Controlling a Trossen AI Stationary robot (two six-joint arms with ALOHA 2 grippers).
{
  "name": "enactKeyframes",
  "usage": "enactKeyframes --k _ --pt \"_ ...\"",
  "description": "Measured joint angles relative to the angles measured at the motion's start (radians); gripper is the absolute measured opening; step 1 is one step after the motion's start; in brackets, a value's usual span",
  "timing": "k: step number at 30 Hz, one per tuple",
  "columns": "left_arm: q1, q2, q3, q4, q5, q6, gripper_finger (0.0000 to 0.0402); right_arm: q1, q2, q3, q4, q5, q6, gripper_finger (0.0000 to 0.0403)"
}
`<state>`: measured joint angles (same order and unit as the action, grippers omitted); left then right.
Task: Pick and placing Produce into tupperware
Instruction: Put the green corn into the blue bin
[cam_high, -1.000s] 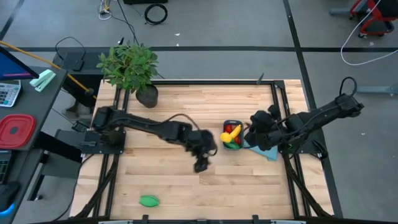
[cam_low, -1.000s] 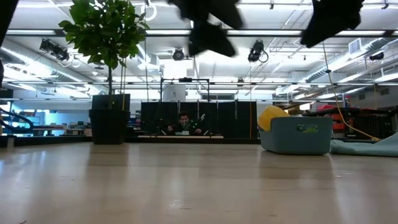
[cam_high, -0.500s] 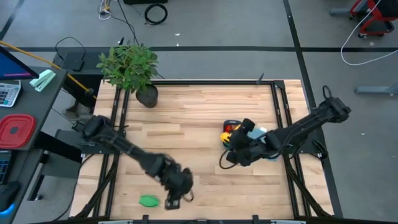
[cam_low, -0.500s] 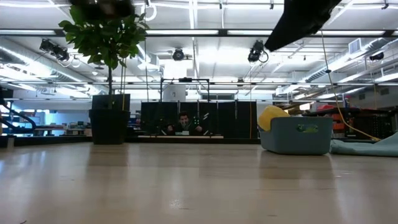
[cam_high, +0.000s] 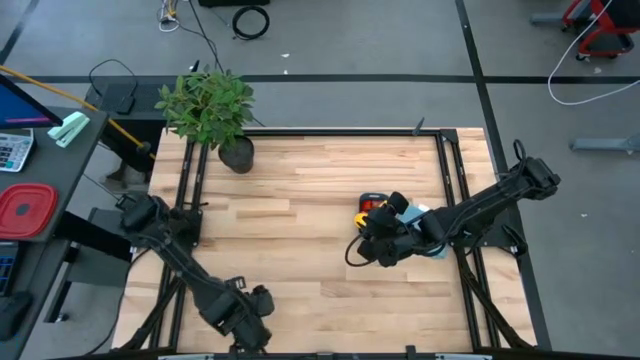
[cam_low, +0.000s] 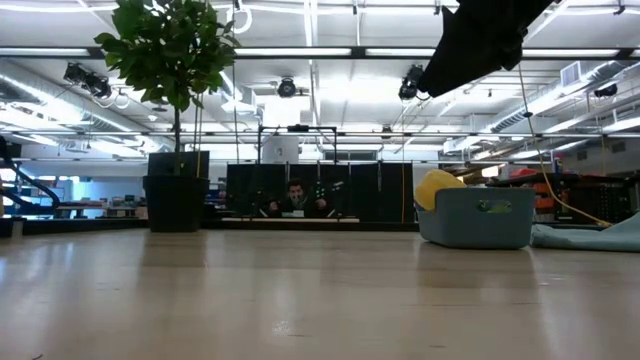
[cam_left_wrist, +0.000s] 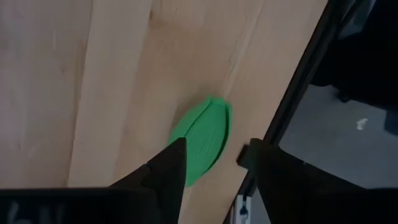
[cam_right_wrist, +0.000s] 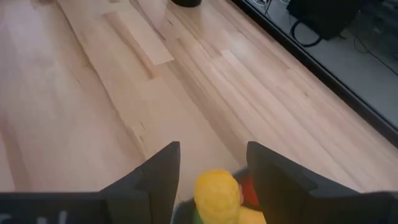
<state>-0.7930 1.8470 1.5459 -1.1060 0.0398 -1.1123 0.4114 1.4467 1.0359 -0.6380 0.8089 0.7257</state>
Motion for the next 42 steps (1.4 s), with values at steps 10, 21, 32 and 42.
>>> enactKeyframes --k 10,21,32,42 --pt "-0.072 0.094 0.0 -0.008 0.025 -0.002 0.024 0.011 0.0 0.0 0.0 -0.004 0.003 0.0195" --pt "-0.077 0.201 0.0 -0.047 0.025 0.103 0.025 0.01 0.0 0.0 0.0 0.023 -0.04 0.0195" --pt "-0.073 0.222 0.001 -0.06 0.023 0.103 0.0252 0.01 0.0 0.0 0.0 0.026 -0.047 0.0195" --pt "-0.07 0.229 -0.074 0.018 0.006 0.018 0.0247 0.01 0.0 0.0 0.0 0.025 -0.049 0.0195"
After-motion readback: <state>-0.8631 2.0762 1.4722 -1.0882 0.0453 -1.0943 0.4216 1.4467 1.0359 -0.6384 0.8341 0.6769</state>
